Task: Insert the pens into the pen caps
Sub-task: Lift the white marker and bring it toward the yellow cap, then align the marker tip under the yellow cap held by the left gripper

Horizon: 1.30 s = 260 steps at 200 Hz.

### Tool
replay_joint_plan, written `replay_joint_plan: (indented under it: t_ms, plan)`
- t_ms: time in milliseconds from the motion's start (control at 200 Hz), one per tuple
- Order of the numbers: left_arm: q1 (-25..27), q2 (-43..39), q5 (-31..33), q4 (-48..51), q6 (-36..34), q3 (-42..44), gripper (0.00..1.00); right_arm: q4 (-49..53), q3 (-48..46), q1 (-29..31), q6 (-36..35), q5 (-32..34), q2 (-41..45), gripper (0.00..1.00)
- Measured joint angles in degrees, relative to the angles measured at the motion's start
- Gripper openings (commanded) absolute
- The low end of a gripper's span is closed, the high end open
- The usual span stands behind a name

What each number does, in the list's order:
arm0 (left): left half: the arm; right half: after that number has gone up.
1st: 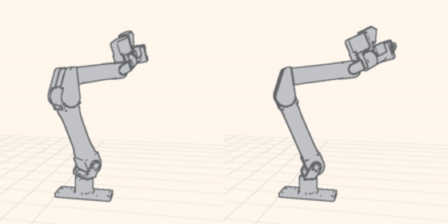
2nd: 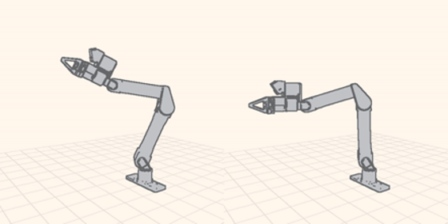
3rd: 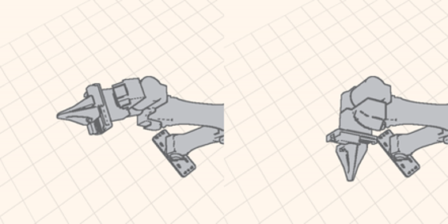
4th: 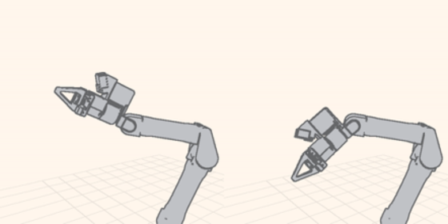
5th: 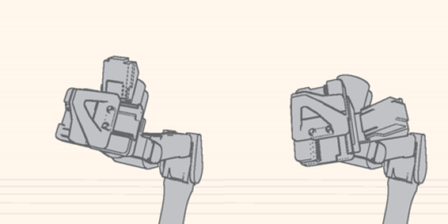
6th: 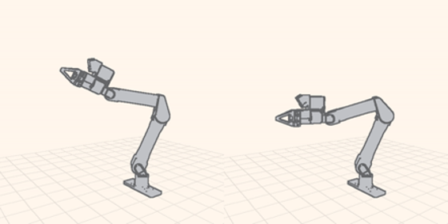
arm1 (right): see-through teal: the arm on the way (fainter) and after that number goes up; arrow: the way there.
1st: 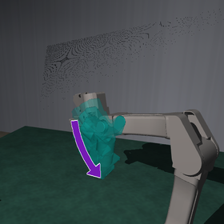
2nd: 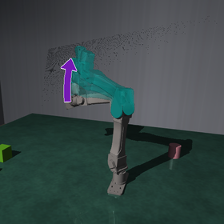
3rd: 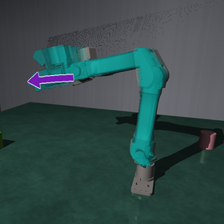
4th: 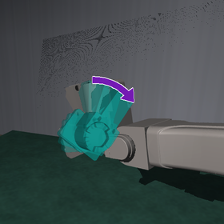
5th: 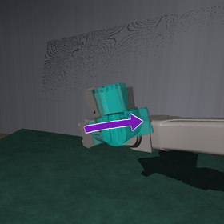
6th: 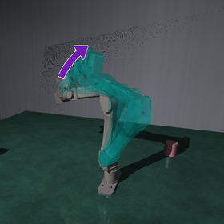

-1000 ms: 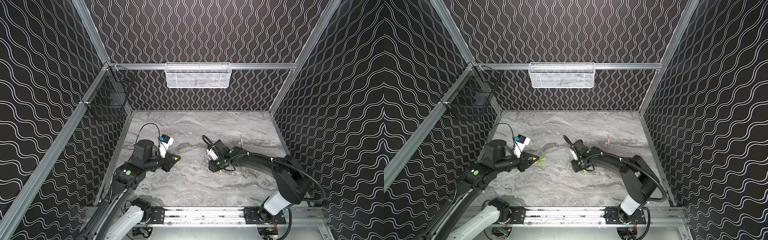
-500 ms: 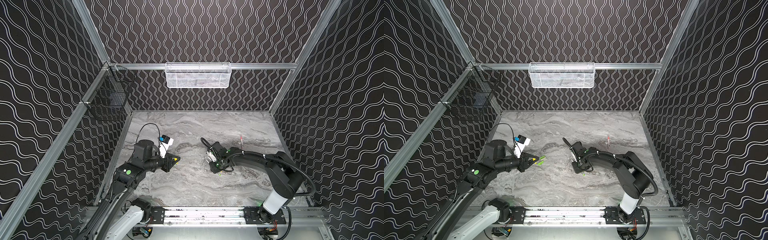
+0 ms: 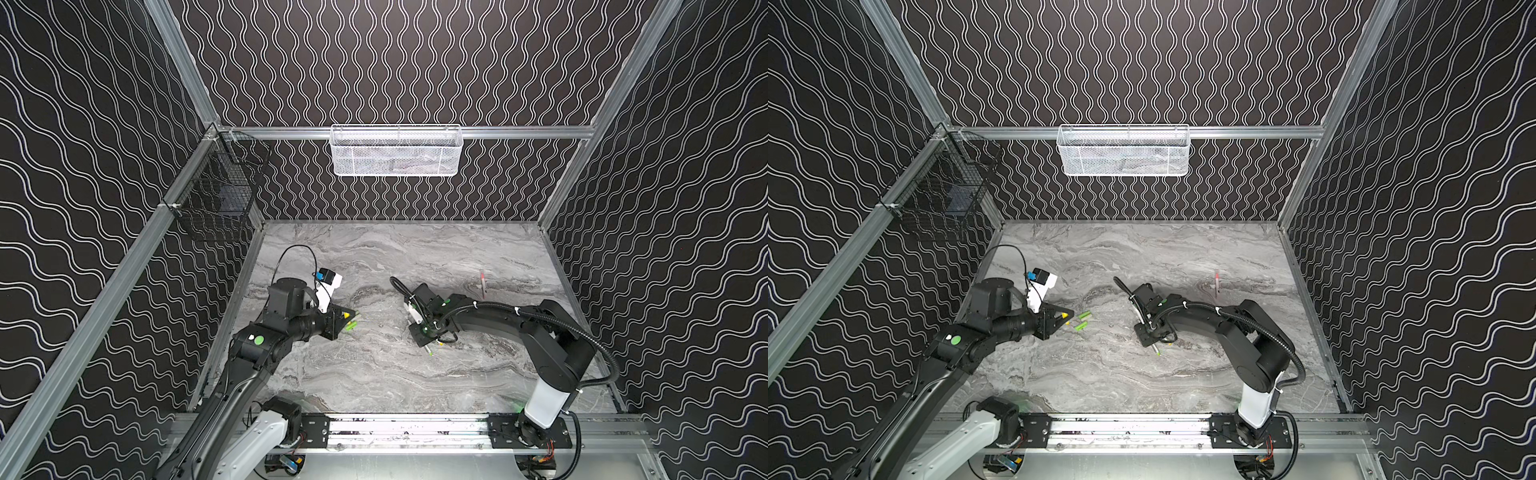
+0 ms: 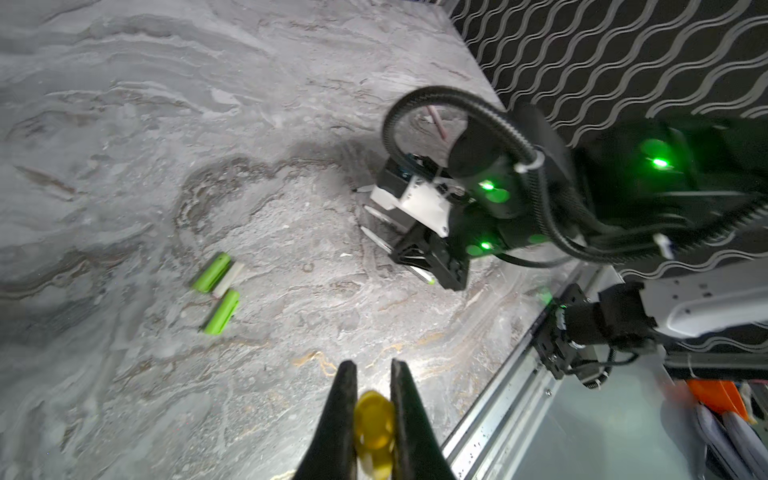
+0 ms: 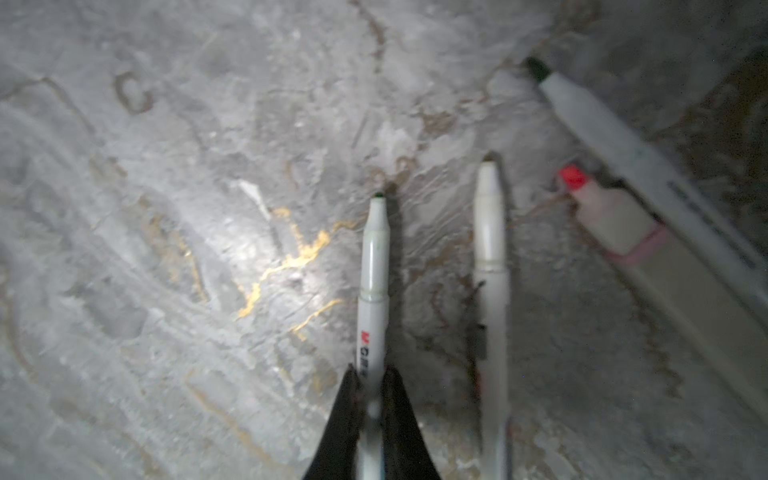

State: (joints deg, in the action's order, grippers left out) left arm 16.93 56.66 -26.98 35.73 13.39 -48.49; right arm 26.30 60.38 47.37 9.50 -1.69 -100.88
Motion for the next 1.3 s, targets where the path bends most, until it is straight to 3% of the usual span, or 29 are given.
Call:
replay_joint_plan:
  t_ms: [290, 561, 876, 1301]
  plan:
    - [-7.3, 0.0, -4.2, -1.7, 1.5, 1.1, 0.00, -10.1, -4.1, 4.2, -3.6, -13.0, 11.8, 0.10]
    - [-8.3, -2.0, -15.9, -9.1, 4.7, 4.0, 0.00, -20.4, -7.9, 9.9, -6.1, -23.6, 17.8, 0.09]
    - [-8.3, -2.0, -28.9, -20.0, 10.8, 7.2, 0.00, -31.0, -12.9, 10.2, -5.6, -26.4, 23.1, 0.10]
    - [-8.3, -1.5, -33.8, -25.8, 13.7, 8.3, 0.00, -38.1, -13.2, 10.0, -5.4, -26.0, 23.6, 0.10]
